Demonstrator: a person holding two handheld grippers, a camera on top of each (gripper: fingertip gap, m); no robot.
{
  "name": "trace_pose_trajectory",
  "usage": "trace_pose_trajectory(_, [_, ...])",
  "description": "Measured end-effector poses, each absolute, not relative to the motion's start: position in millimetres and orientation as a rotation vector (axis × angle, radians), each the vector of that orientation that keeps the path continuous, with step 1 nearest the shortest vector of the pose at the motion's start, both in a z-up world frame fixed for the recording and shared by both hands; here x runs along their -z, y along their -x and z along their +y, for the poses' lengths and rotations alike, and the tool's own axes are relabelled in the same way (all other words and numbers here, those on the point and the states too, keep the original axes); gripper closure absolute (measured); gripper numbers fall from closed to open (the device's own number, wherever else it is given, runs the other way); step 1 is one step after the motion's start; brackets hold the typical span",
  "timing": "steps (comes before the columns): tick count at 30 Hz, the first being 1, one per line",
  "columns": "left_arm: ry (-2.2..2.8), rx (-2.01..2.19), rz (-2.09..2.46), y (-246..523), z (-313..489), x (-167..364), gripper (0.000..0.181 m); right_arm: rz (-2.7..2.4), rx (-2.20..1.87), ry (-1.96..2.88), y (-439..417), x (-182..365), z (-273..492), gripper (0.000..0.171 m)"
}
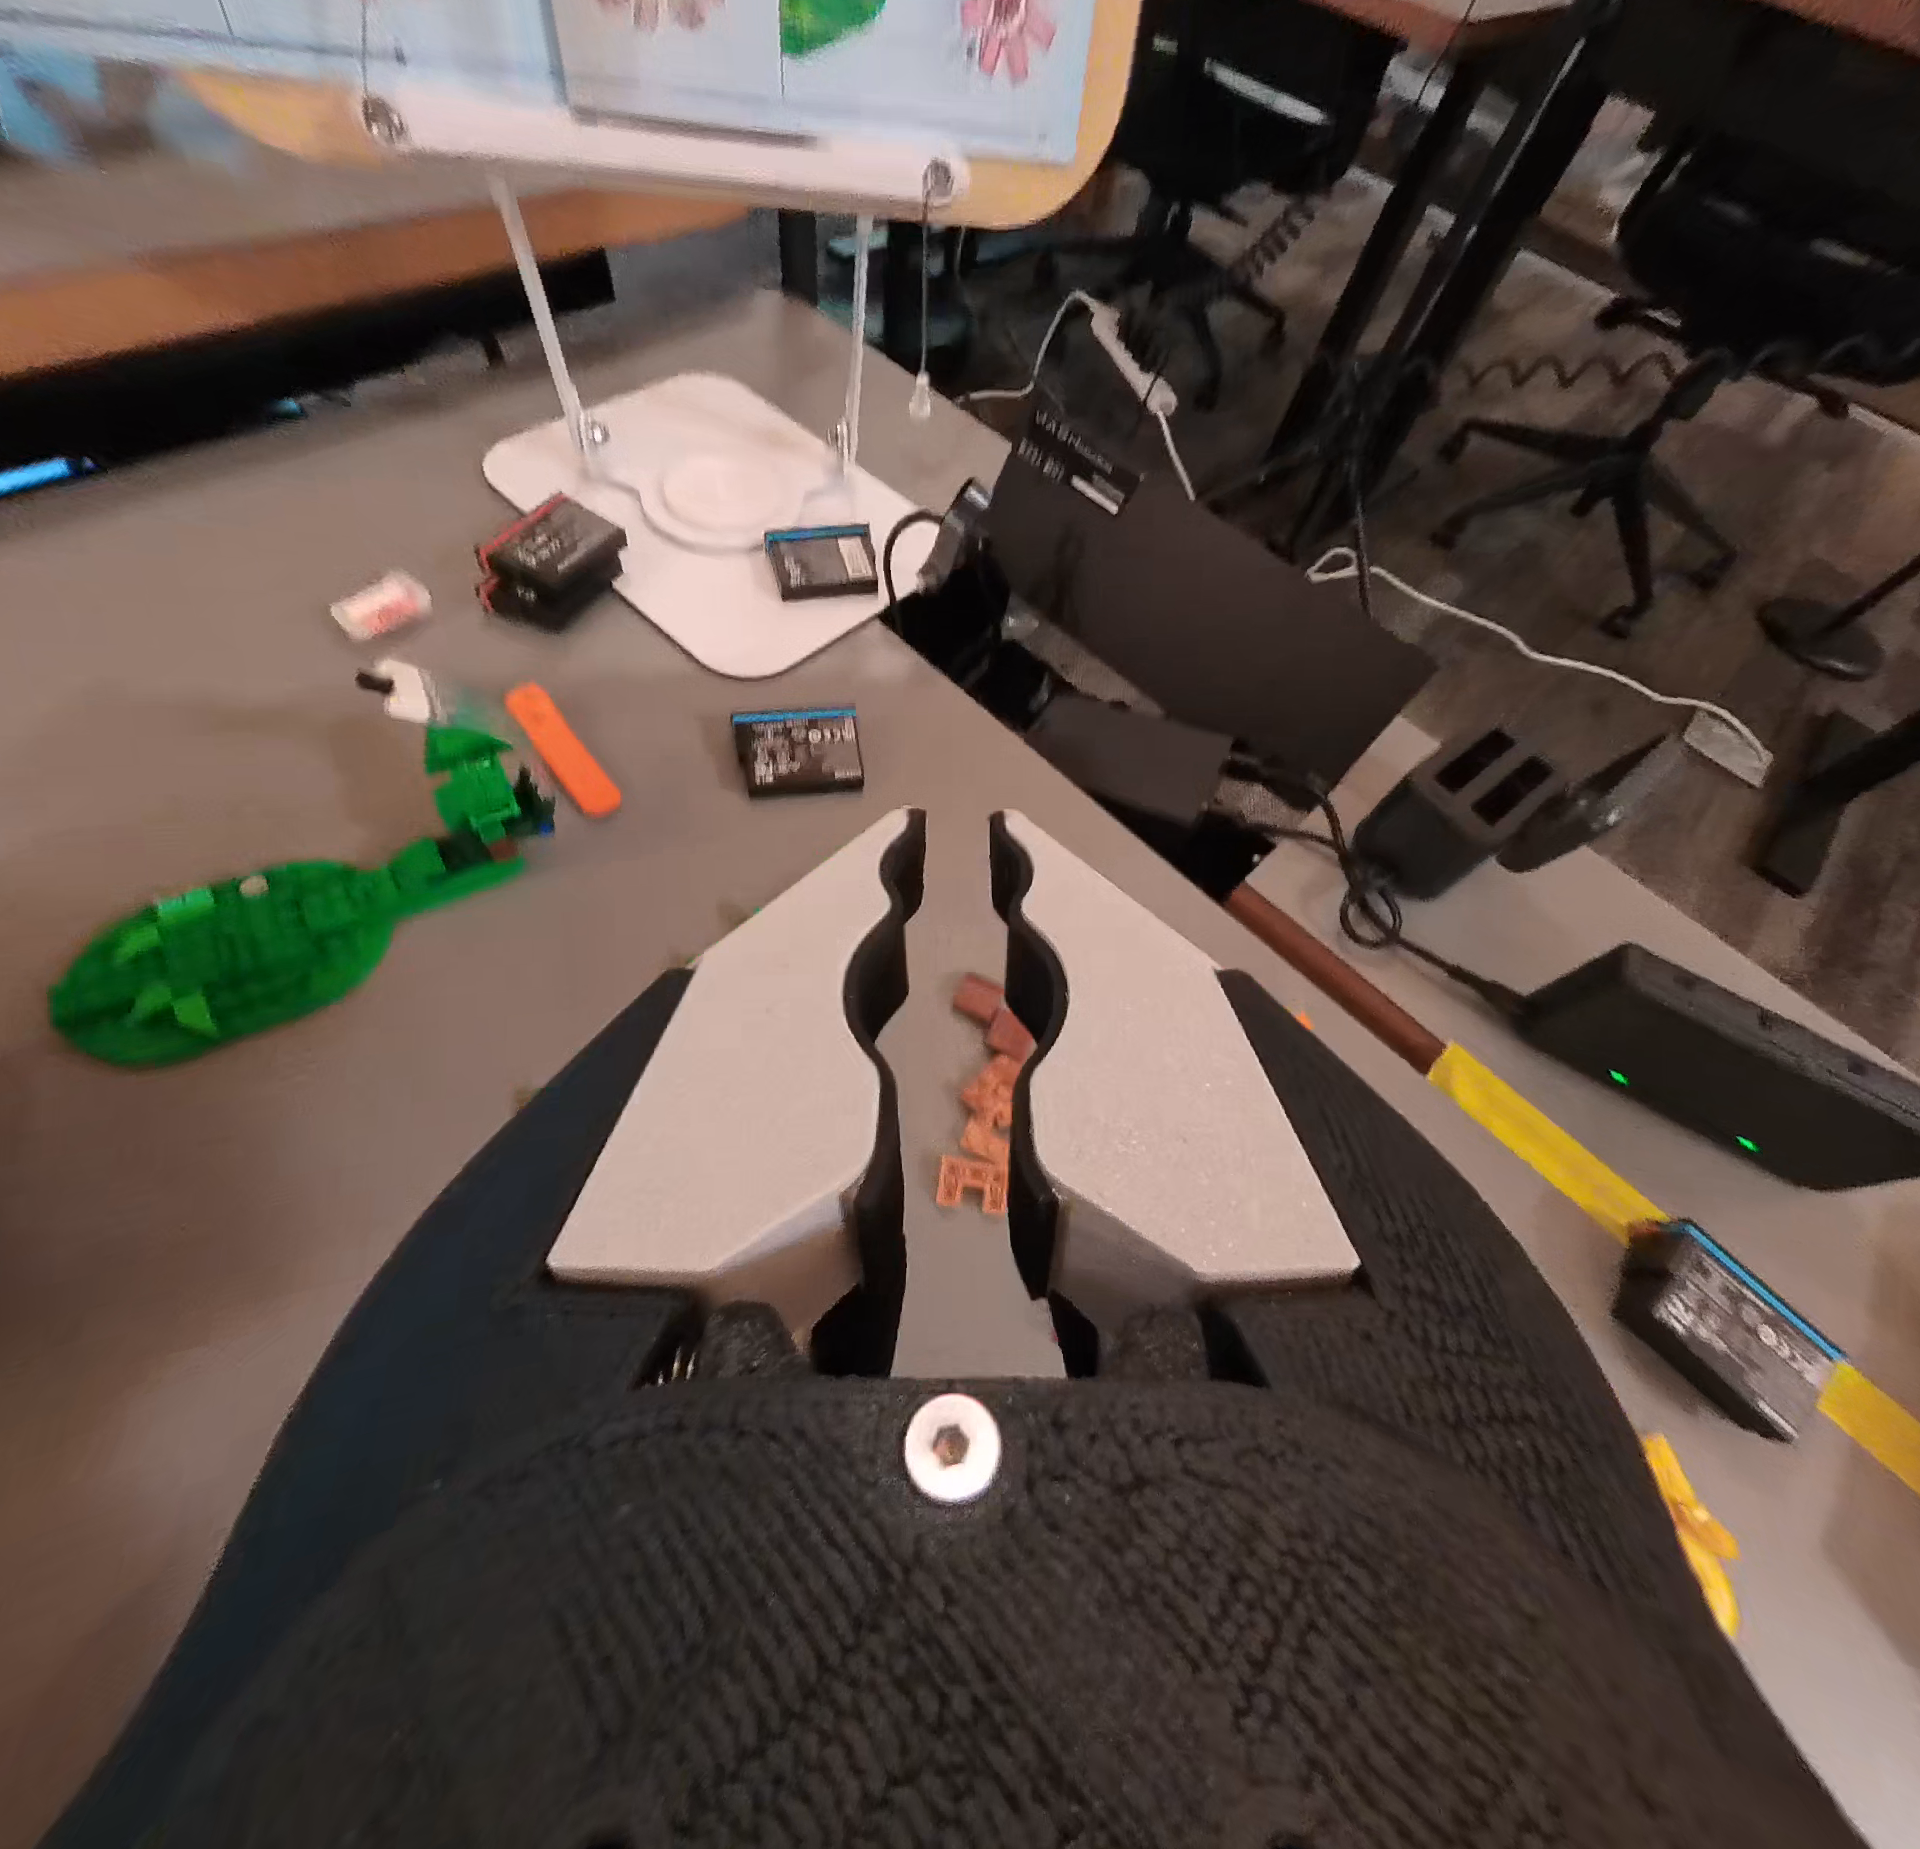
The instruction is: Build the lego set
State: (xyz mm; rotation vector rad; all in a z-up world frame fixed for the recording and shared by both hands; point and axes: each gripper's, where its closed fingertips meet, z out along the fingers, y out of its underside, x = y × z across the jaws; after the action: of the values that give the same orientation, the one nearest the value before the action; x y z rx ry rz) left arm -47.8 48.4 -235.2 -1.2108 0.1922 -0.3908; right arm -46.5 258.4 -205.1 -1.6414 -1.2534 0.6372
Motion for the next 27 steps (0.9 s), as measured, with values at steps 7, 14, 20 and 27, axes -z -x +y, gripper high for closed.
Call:
trace_pose_trajectory(7, [1.212,0.39,0.2,47,48,235,0.172,-1.347,-0.62,1.605,64,215,262,0.16])
trace_pose_trajectory(14, [1.211,0.387,0.21,45,48,235,0.172,-1.347,-0.606,1.633,59,232,278,0.16])
trace_pose_trajectory(20, [1.208,0.398,0.205,45,48,235,0.171,-1.376,-0.619,1.686,58,266,294,0.156])
trace_pose_trajectory(27, [1.207,0.401,0.202,45,48,235,0.172,-1.466,-0.61,1.795,66,318,298,0.148])
